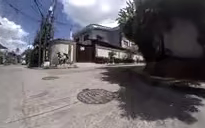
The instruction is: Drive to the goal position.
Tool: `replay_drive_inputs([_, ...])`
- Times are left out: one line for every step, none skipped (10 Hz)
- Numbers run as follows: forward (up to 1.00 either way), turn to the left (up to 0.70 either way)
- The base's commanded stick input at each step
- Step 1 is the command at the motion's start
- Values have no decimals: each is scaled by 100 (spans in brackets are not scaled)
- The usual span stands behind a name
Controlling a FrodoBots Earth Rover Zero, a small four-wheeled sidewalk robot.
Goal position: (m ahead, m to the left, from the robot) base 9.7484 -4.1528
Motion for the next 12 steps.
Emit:
replay_drive_inputs([70, 0])
replay_drive_inputs([70, 0])
replay_drive_inputs([70, 2])
replay_drive_inputs([70, 9])
replay_drive_inputs([70, 35])
replay_drive_inputs([70, 35])
replay_drive_inputs([70, 17])
replay_drive_inputs([70, 0])
replay_drive_inputs([70, 0])
replay_drive_inputs([70, 0])
replay_drive_inputs([70, 0])
replay_drive_inputs([70, 0])
